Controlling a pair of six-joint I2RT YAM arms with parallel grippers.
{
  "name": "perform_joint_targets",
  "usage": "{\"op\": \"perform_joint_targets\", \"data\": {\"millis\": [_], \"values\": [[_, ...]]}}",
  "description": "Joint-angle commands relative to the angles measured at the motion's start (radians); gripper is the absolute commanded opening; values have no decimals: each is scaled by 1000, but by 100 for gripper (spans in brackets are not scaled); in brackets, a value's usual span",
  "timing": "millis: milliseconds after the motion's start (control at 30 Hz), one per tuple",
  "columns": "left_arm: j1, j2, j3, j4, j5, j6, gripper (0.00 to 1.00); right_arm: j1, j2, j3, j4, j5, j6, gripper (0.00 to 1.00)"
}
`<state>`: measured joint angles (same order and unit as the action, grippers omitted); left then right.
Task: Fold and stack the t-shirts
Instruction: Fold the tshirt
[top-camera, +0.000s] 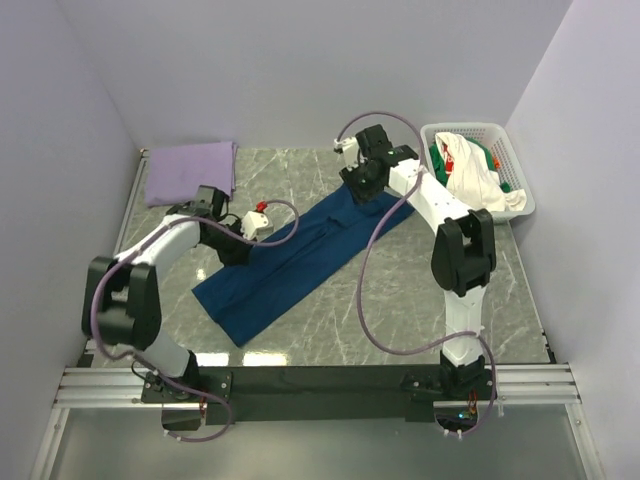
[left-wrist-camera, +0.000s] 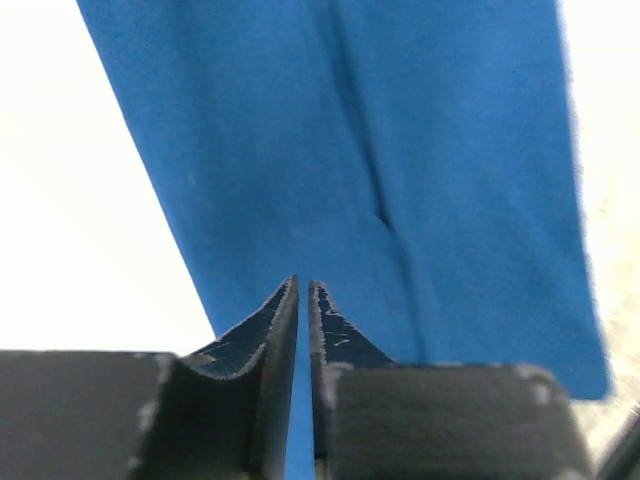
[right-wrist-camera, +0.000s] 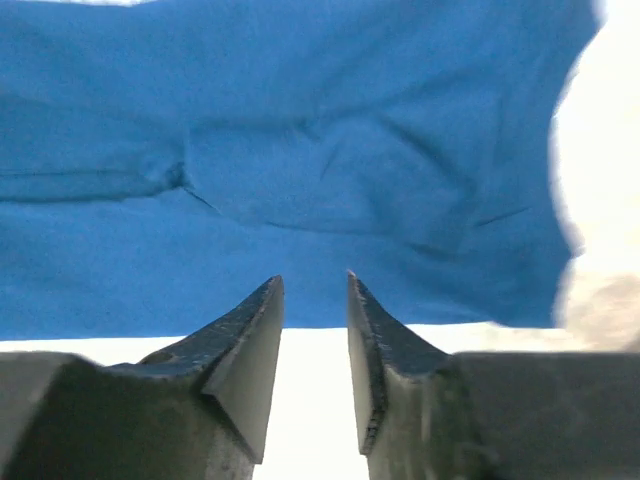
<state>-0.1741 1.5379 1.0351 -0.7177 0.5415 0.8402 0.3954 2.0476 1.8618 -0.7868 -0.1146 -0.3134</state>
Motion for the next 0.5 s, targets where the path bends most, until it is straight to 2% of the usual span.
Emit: {"op": "perform_joint_targets", "data": {"millis": [0, 200, 367, 467], "values": [[-15, 91, 51, 90, -47, -10, 12, -49, 100, -32, -71, -54, 161, 38], [-57, 139, 2, 146, -121, 23, 1, -102, 206, 23, -74, -56, 208, 32], [-123, 122, -84, 117, -175, 57, 1, -113, 285, 105, -97, -54, 197, 21], [-194, 110, -119, 66, -170, 65, 1, -112, 373, 239, -132, -59, 194, 16]]}}
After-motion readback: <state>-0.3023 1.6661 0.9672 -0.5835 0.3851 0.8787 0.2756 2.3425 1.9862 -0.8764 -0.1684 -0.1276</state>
